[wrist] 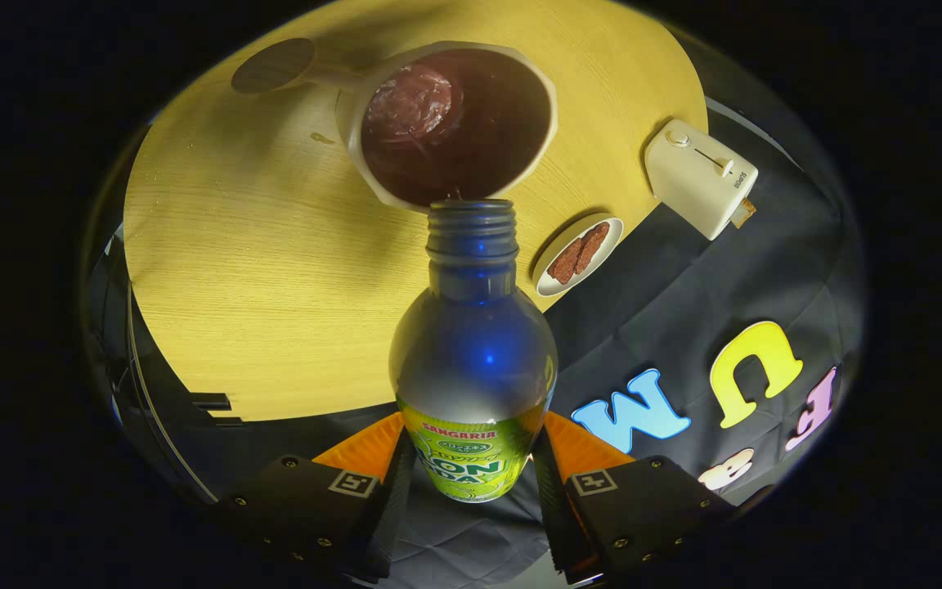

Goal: Take the bottle from table, then pour the juice into the cup, finally place the bottle on the coaster

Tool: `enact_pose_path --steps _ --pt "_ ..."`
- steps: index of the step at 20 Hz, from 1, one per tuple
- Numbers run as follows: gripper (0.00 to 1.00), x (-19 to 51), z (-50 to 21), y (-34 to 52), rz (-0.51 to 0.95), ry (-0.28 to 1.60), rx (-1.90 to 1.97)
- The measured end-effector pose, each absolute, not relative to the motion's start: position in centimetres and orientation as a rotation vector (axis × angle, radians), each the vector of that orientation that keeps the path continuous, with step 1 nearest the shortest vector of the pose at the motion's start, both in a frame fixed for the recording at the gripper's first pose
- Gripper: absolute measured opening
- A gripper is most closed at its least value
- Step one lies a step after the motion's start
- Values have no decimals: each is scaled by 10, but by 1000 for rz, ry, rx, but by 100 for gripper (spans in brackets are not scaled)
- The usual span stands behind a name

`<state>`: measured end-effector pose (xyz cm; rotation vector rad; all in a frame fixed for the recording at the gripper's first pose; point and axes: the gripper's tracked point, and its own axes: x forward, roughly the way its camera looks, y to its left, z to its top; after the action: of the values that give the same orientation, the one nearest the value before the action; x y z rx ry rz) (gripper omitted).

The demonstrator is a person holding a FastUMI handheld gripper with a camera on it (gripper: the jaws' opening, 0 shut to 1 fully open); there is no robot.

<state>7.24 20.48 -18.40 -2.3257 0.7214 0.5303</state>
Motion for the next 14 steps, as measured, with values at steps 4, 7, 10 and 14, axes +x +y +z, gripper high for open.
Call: enact_pose_path --steps 4,7,10,14 --pt "70 72 -191 203 549 722 -2271" --pt "70 71 -200 202 578 723 -2216" --pt "70 69 -206 199 599 724 -2166" --pt "70 68 -222 192 632 744 -2063"
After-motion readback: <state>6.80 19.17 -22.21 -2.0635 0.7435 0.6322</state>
